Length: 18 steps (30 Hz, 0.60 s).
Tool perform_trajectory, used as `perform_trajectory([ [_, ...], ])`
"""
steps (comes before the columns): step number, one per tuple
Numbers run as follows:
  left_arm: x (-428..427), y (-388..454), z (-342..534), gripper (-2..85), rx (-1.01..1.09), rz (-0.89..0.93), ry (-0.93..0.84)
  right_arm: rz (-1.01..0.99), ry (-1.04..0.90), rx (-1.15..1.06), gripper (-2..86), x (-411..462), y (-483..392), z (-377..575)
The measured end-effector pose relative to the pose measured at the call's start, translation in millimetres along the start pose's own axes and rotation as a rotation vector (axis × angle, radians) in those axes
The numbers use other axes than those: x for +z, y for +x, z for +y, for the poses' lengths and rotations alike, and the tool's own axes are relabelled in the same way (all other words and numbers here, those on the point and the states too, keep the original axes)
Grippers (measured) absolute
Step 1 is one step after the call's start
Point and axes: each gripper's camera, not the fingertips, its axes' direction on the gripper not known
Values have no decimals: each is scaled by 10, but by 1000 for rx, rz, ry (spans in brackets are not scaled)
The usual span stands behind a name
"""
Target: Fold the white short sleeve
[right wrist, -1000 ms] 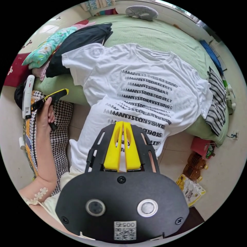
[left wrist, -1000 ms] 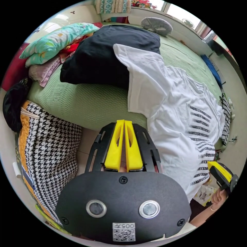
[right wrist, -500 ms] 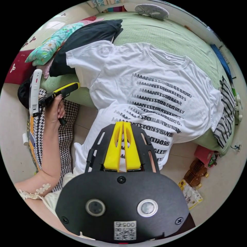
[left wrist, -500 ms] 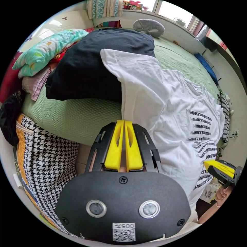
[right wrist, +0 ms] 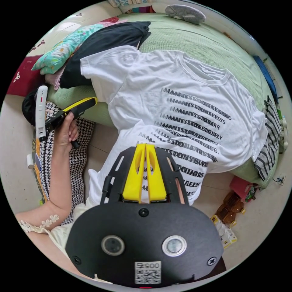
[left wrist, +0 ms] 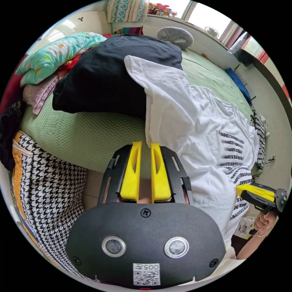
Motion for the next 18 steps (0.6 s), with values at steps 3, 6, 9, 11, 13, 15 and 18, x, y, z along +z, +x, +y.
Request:
perform_trajectory([
  [3,-50,-54,4,87,10,20,13,-1,2,0,-9,23,-1,13],
  [6,-126,-113,26,104,4,44,19,2,4,-2,-9,46,-8,32],
  [9,-199,-147,75,106,1,54,31,4,4,-4,-9,66,-17,53],
  [11,-230,-156,102,105,2,46,38,6,5,-6,-9,77,-23,70],
  [13,-236,-167,115,104,0,58,45,9,6,-8,-9,89,-30,94],
  [15,-175,-166,87,105,-7,65,29,14,8,-12,-9,104,-40,131],
  [18,-80,-130,42,100,-9,14,6,15,8,-12,-9,113,-40,189],
])
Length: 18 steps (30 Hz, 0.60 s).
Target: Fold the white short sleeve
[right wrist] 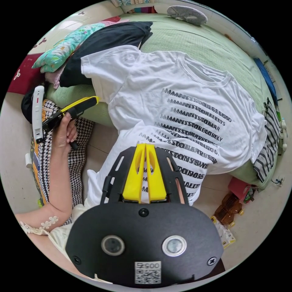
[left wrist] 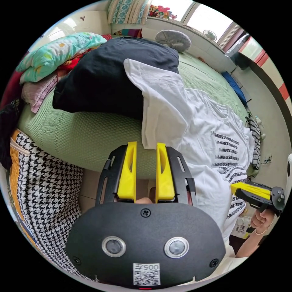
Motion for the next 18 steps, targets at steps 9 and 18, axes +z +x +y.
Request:
perform_trajectory([
  [9,-4,-31,60,39,-49,24,3,-69,77,-58,-9,-156,-43,164],
  [18,-149,-19,125,25,-54,28,18,-129,441,-469,55,-754,-1006,-429],
])
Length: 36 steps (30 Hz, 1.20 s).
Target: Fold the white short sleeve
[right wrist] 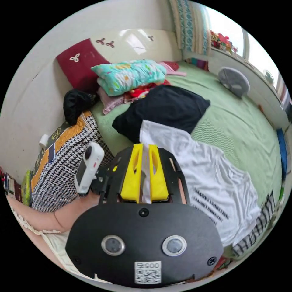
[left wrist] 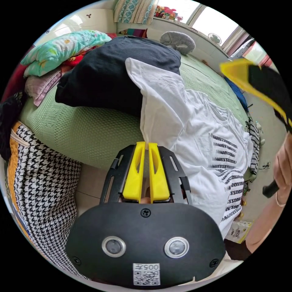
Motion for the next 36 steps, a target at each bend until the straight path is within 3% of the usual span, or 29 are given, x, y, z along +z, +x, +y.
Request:
perform_trajectory([
  [9,-61,32,28,20,-19,15,1,45,-37,-21,90,704,-202,-317],
  [16,-34,103,48,19,-13,11,-11,94,-85,9,29,849,-243,-303],
  [36,-522,696,357,20,53,55,65,130,96,171,-8,-459,484,277],
])
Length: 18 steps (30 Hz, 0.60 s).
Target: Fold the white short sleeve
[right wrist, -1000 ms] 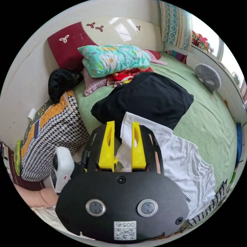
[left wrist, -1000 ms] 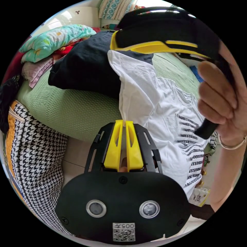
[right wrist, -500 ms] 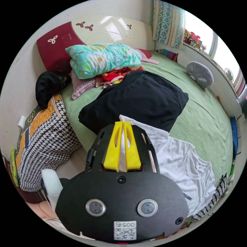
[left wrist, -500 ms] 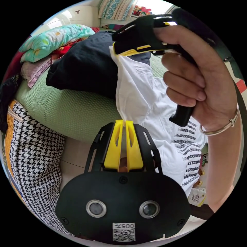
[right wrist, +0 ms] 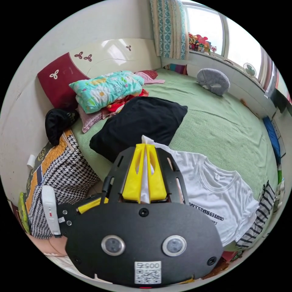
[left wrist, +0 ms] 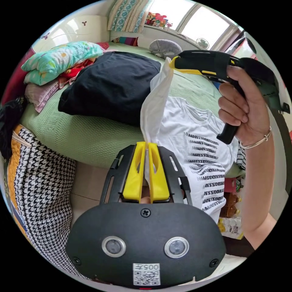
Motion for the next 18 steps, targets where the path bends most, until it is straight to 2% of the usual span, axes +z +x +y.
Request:
perform_trajectory([
  [7,-53,433,98,25,71,-23,32,12,9,75,-8,-181,484,168],
  [13,108,838,147,30,177,-72,-6,15,-5,172,-7,-194,993,350],
  [18,334,1031,193,32,228,-95,-65,4,-104,261,17,76,1461,527],
])
